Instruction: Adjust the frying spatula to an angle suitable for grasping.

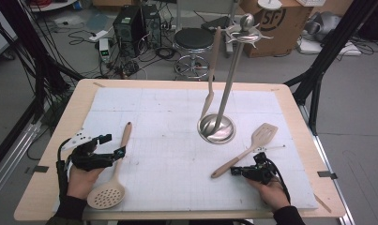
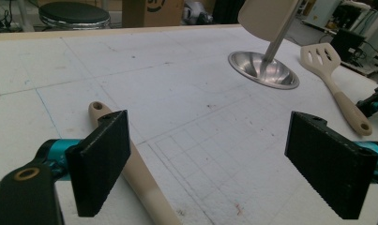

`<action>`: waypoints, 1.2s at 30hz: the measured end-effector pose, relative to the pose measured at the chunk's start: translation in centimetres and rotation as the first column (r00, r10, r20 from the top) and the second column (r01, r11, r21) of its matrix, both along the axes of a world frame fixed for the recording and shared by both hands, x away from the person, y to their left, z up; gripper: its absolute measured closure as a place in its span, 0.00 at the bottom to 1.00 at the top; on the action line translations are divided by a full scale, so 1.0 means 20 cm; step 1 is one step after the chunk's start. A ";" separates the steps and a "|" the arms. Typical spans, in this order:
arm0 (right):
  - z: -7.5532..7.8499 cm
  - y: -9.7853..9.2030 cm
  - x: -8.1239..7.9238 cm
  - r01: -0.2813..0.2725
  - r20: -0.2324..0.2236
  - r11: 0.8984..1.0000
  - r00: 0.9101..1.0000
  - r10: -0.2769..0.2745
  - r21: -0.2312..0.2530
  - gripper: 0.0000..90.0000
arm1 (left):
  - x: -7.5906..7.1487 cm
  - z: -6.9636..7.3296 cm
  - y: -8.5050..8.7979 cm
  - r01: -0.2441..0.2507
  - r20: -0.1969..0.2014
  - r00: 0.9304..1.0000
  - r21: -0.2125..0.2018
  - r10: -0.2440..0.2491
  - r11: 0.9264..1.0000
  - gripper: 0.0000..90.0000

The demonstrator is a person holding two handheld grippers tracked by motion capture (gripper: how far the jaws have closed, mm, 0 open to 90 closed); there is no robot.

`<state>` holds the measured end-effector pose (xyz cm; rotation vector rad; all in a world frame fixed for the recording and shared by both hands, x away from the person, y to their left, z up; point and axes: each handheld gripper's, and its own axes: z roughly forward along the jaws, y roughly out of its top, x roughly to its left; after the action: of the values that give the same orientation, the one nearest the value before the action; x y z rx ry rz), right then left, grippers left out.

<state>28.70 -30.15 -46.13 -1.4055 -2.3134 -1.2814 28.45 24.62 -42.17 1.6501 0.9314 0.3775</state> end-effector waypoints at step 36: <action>0.07 -0.08 0.38 0.257 0.061 0.964 0.964 -0.260 0.063 1.00 | -0.08 -0.04 0.06 -0.004 -0.016 1.000 0.025 0.005 1.000 0.17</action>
<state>36.32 -31.71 -44.64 -1.7163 -2.1721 -1.4714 26.94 25.75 -43.02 1.6761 0.9459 0.3806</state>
